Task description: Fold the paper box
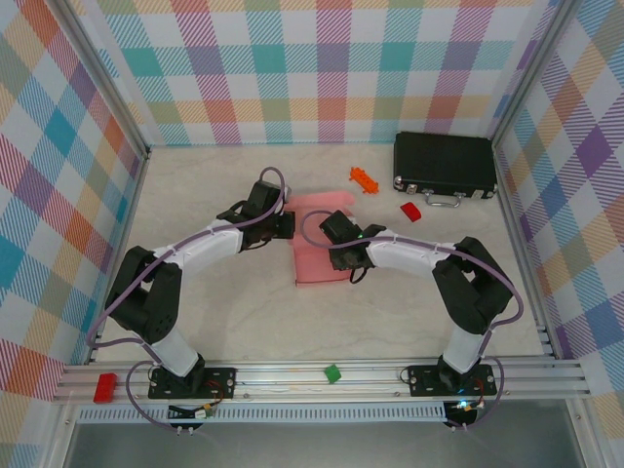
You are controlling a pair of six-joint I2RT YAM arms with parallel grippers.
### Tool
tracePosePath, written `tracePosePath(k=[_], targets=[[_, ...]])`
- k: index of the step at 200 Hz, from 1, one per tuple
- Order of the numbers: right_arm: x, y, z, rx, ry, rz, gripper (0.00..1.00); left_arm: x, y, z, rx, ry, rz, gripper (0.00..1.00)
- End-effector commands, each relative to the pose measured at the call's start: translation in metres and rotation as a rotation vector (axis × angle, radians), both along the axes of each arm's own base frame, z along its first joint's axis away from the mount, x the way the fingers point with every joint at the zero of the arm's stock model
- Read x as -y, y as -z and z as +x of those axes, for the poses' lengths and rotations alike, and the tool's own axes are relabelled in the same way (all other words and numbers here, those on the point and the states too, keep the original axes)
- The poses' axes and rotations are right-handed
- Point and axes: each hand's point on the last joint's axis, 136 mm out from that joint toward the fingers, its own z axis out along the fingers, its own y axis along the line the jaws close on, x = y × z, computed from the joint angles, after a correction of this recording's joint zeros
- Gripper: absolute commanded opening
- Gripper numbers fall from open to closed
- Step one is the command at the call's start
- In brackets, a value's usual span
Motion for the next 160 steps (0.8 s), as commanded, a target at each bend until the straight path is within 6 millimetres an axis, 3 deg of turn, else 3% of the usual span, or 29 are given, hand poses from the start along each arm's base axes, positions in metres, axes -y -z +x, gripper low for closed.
tracePosePath(k=[1,42,87,126,160], targets=[[-0.004,-0.006,0.001,0.001,0.018,0.014,0.41,0.008,-0.019,0.0,0.074,0.03,-0.025,0.09],[-0.001,-0.014,0.009,0.042,0.03,0.032,0.48,0.008,-0.017,0.007,0.123,0.037,-0.013,0.08],[0.019,-0.044,0.033,0.108,0.004,0.113,0.62,0.017,-0.016,0.021,0.188,0.106,0.029,0.07],[0.044,-0.073,0.053,0.174,-0.059,0.26,0.63,0.026,-0.014,0.027,0.226,0.166,0.043,0.07],[0.062,-0.084,0.063,0.195,-0.139,0.303,0.62,0.029,-0.013,0.032,0.24,0.184,0.055,0.07]])
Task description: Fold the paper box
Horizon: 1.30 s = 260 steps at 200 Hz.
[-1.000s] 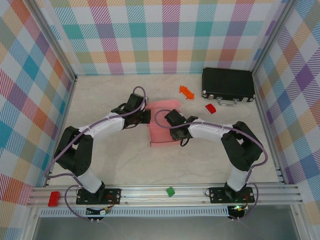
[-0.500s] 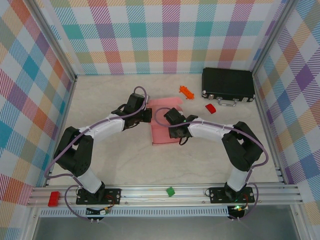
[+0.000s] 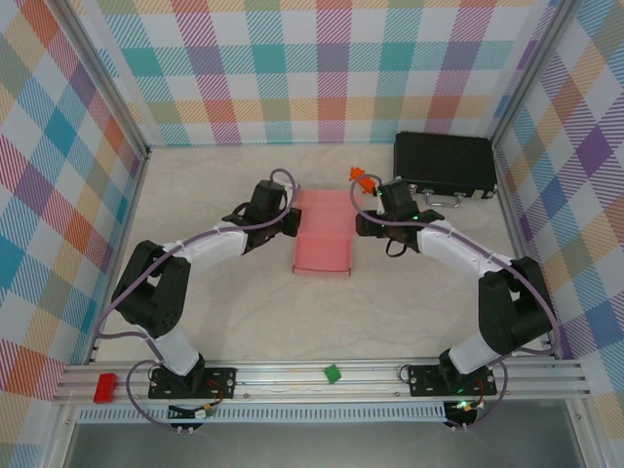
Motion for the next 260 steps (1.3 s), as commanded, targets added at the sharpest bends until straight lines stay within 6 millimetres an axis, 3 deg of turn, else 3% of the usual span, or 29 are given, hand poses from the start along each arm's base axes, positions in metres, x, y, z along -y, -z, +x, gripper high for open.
tracePosePath(k=[1,27,74,111,153,207,260], targets=[[-0.009,-0.009,-0.001,0.035,-0.162,0.054,0.62,0.012,-0.008,0.008,0.049,0.052,0.007,0.07],[-0.021,-0.014,-0.003,0.04,-0.301,0.084,0.59,0.014,-0.01,0.01,0.055,0.054,0.007,0.07],[-0.036,-0.01,0.001,-0.004,-0.352,0.138,0.49,0.012,-0.015,0.011,0.066,0.044,0.002,0.07],[-0.04,-0.007,0.005,0.005,-0.344,0.134,0.25,0.012,-0.02,0.011,0.072,0.03,-0.021,0.07],[-0.039,-0.009,0.012,0.06,-0.276,0.058,0.12,0.012,-0.027,0.009,0.08,-0.014,-0.093,0.08],[-0.043,-0.009,0.014,0.158,-0.206,-0.028,0.04,0.013,-0.029,0.007,0.117,-0.061,-0.134,0.1],[-0.052,-0.009,0.003,0.236,-0.141,-0.037,0.03,0.01,-0.028,0.001,0.168,-0.13,-0.156,0.13]])
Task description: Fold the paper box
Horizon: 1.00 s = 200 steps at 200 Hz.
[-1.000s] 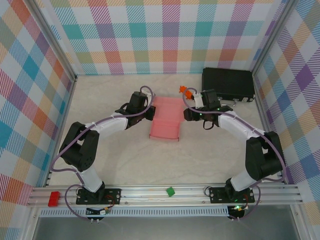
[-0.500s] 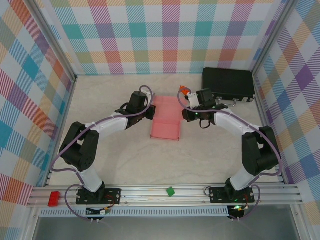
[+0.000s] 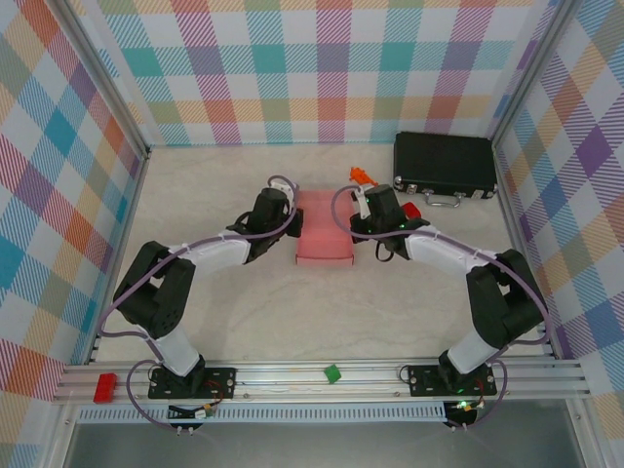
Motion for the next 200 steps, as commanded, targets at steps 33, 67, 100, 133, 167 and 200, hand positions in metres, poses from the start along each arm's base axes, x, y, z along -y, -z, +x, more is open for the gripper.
tracePosePath(k=[33,67,100,133,167,200], targets=[[-0.013,-0.015,-0.007,0.125,0.059,0.017,0.02,0.008,-0.028,-0.009,0.095,-0.023,-0.09,0.2],[-0.016,-0.013,-0.014,0.152,0.084,0.001,0.02,0.011,-0.027,-0.016,0.099,-0.015,-0.101,0.26],[-0.02,-0.013,-0.022,0.187,0.107,-0.024,0.02,0.016,-0.024,-0.024,0.097,-0.004,-0.106,0.29],[-0.023,-0.01,-0.031,0.217,0.12,-0.033,0.02,0.017,-0.022,-0.032,0.101,-0.005,-0.097,0.35],[-0.028,-0.004,-0.037,0.229,0.115,-0.055,0.02,0.014,-0.016,-0.039,0.099,-0.018,-0.09,0.34],[-0.029,0.004,-0.046,0.233,0.117,-0.079,0.01,0.015,-0.009,-0.047,0.088,-0.014,-0.092,0.31]])
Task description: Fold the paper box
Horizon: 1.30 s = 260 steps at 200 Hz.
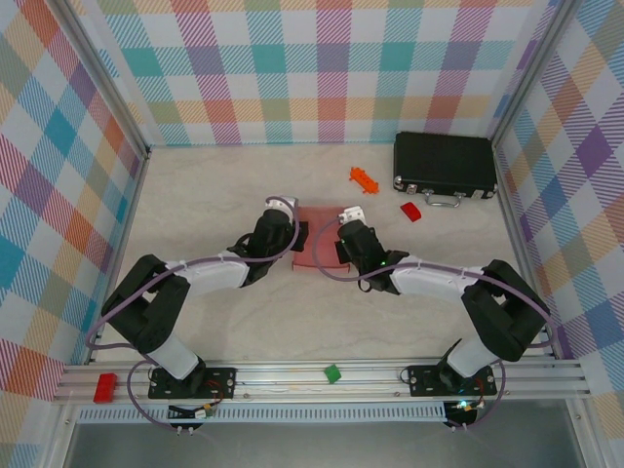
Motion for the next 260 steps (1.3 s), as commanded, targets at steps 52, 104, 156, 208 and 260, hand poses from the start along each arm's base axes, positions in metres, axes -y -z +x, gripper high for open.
tracePosePath(k=[52,104,156,208,260], targets=[[-0.008,0.007,-0.02,0.038,0.008,0.006,0.01,0.014,-0.001,-0.025,0.015,0.052,-0.052,0.31],[-0.009,0.016,-0.031,0.041,0.013,-0.022,0.02,0.012,0.008,-0.036,0.019,0.057,-0.045,0.29],[-0.003,0.032,-0.044,0.021,0.049,-0.054,0.03,0.009,0.022,-0.047,-0.004,0.058,-0.05,0.27],[-0.004,0.043,-0.052,-0.011,0.065,-0.056,0.03,0.015,0.023,-0.053,-0.024,0.074,-0.092,0.26],[-0.008,0.042,-0.052,-0.014,0.069,-0.057,0.02,0.017,0.026,-0.056,-0.037,0.084,-0.113,0.28]])
